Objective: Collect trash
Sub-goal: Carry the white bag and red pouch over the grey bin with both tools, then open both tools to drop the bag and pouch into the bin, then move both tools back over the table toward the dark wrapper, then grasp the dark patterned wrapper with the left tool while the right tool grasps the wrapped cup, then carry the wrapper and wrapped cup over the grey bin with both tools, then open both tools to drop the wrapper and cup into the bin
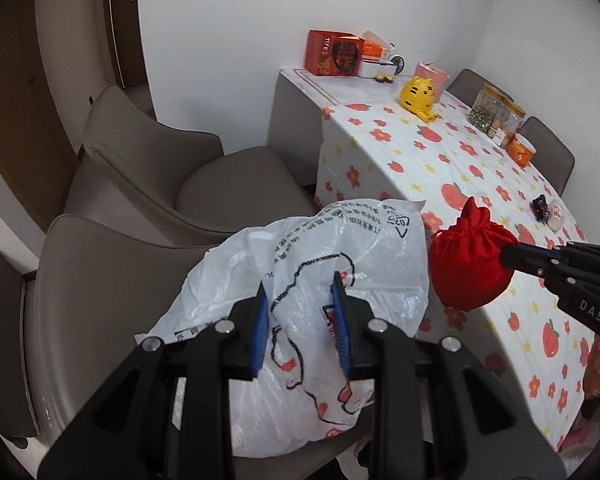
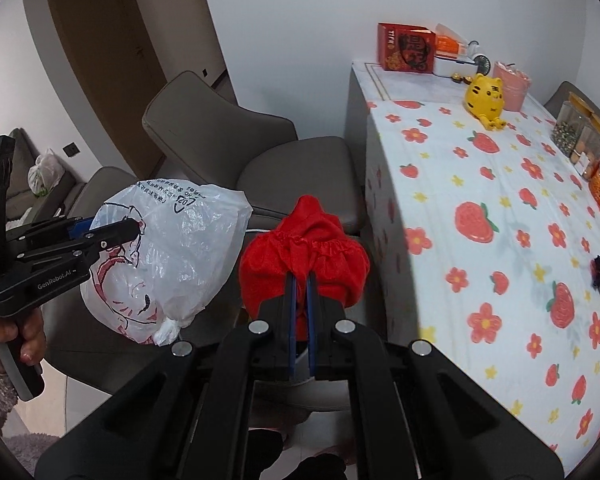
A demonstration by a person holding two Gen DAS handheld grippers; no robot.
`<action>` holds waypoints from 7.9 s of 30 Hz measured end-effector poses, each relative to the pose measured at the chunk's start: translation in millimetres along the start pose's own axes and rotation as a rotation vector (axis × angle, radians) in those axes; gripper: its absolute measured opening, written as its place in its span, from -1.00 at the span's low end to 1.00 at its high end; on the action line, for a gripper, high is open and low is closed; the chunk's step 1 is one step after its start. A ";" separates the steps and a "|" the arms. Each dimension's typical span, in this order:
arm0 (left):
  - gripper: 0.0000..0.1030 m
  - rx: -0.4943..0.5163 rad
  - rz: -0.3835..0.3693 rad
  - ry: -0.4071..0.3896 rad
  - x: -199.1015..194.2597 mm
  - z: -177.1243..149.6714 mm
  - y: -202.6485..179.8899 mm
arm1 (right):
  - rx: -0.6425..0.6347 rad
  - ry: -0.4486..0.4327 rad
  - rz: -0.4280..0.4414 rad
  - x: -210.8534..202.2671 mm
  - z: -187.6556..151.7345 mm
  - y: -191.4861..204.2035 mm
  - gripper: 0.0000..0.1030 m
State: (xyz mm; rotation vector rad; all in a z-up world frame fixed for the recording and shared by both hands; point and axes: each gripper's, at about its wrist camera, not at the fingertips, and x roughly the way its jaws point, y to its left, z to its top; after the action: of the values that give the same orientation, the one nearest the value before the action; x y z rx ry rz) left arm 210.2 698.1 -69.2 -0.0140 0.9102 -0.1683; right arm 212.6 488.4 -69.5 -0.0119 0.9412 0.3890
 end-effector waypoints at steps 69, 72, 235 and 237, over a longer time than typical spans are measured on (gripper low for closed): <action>0.46 0.195 -0.162 0.028 42.9 27.3 -68.0 | 0.111 0.021 -0.116 -6.8 -7.1 -35.8 -0.64; 0.46 0.251 -0.203 0.036 51.9 33.2 -88.3 | 0.179 0.008 -0.166 -15.9 -17.0 -53.0 -0.49; -0.93 0.202 -0.115 0.152 59.8 -34.9 -14.2 | 0.066 0.135 -0.097 49.0 -30.0 35.8 0.12; -0.86 0.220 -0.122 0.164 62.0 -37.1 -16.3 | 0.076 0.131 -0.105 47.0 -30.0 34.0 0.12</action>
State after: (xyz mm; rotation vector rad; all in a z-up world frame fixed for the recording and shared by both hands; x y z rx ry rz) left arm 216.0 674.8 -139.3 0.1505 1.0504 -0.3871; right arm 202.5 529.7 -119.0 -0.0179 1.0792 0.2576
